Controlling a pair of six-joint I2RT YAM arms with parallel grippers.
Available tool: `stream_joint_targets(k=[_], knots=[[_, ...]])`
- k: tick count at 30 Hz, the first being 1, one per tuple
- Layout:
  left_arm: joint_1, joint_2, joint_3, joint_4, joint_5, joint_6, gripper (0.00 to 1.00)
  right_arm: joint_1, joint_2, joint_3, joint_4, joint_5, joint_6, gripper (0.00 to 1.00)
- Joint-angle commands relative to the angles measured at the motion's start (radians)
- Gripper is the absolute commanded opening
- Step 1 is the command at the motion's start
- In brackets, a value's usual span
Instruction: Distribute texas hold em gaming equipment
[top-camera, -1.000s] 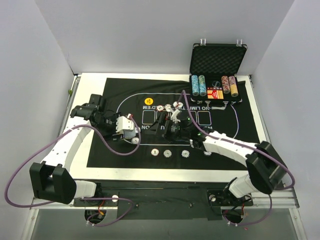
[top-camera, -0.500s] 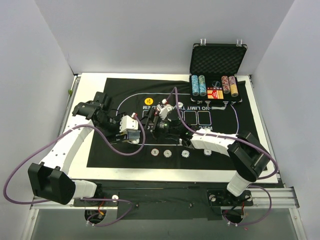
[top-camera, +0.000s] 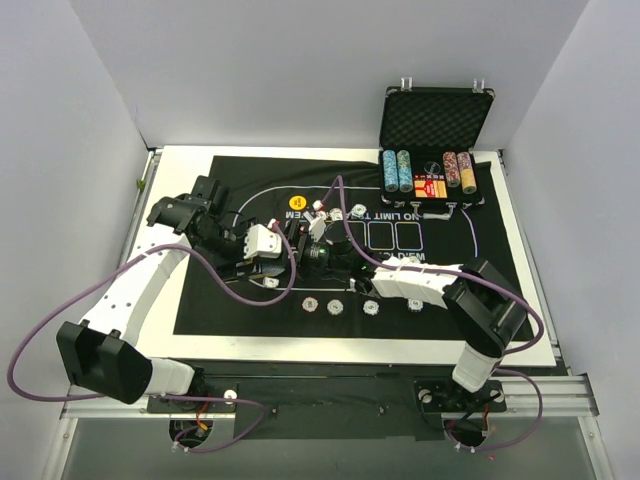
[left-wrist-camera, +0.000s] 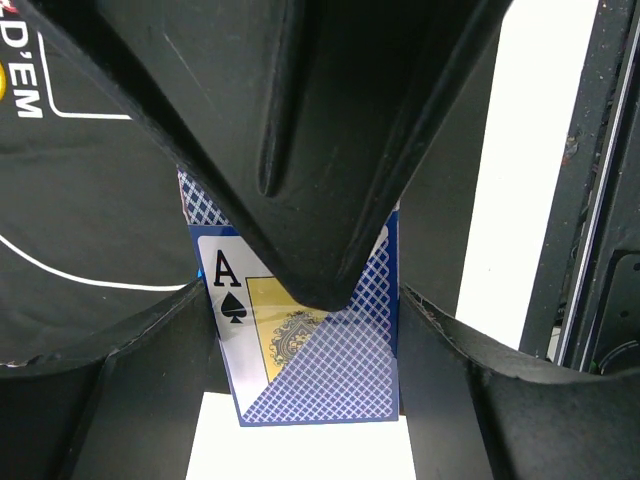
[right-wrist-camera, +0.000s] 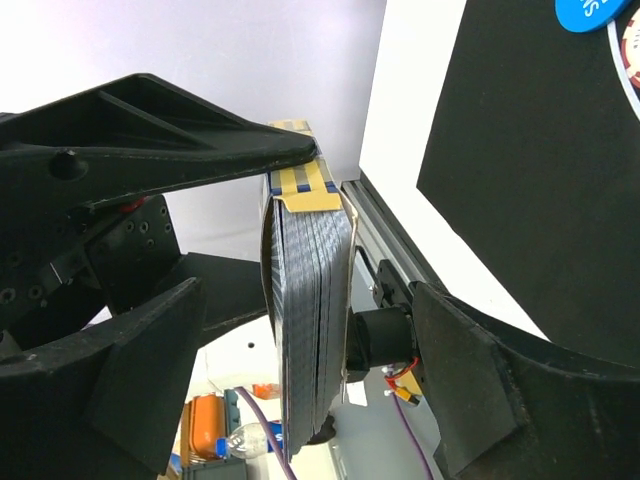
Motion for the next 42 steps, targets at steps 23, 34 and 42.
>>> stream_joint_targets(k=[23,34,42], knots=[[-0.042,-0.036,0.096,0.129,-0.006,-0.178,0.56,-0.018,0.023,-0.020,0.308,-0.041,0.138,0.15],[-0.022,-0.059,0.119,0.173,-0.036,-0.301,0.92,-0.079,-0.026,-0.058,0.330,-0.054,0.165,0.12],[0.130,0.006,0.260,-0.060,0.251,-0.248,0.93,-0.092,-0.055,-0.070,0.340,-0.089,0.182,0.12]])
